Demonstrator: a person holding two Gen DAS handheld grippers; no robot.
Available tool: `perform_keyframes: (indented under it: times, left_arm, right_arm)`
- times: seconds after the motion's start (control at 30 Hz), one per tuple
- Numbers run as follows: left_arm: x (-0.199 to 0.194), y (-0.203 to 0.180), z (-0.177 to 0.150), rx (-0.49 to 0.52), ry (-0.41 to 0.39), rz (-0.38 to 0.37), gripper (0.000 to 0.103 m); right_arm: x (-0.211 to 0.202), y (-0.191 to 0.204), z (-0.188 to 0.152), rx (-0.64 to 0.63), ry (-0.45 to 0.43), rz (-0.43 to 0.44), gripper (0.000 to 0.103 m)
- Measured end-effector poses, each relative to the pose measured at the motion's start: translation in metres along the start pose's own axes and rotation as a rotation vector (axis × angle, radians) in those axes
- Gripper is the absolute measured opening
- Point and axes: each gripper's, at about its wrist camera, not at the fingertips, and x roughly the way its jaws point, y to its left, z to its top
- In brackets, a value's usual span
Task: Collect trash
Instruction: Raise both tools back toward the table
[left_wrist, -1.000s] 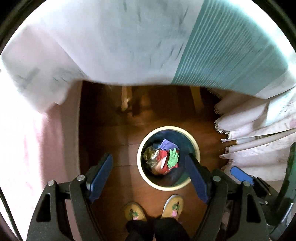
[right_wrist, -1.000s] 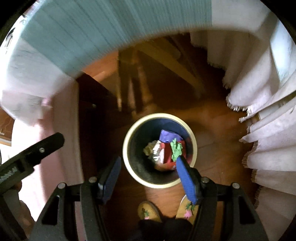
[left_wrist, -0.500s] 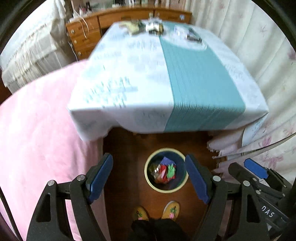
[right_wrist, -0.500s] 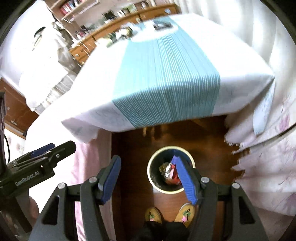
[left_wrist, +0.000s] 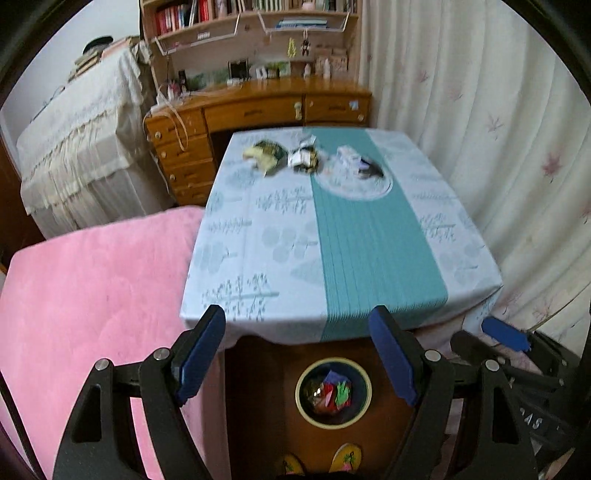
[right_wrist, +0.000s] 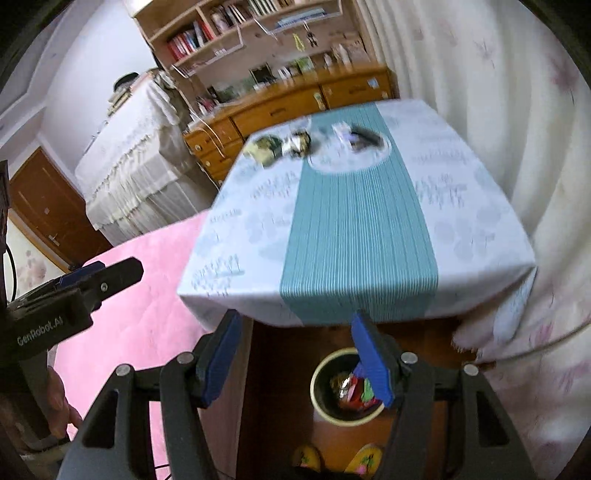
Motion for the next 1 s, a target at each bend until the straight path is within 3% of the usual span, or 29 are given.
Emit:
perform_keyframes:
  times: [0.17,0.47,0.6,0.73,1.0]
  left_arm:
    - [-0.004,-0.002,0.016,-0.007,-0.013,0.010,0.079]
    - [-0.001,0.028,0.053,-0.079,-0.057,-0.006,0.079]
    - [0.012,0.046,0.080,-0.072,-0.104,0.032,0.079]
    - [0.045,0.072,0.116,-0.061,-0.103,0.016,0.079]
    - [0.154,0.137,0.214,-0.007,-0.019,-0.110,0.079]
  right_arm:
    - [-0.008,-0.001,0.028,-0.025,-0.047,0.016,0.063]
    - [-0.003,0.007,0.076,-0.094,-0.121,0.019,0.062]
    - [0.010,0.015,0.101,-0.126,-0.149,-0.031,0.062]
    - [0.036,0.022,0.133,-0.134,-0.164,-0.073,0.062]
    - [0.142,0.036,0.218,-0.032,-0.051,-0.091,0.062]
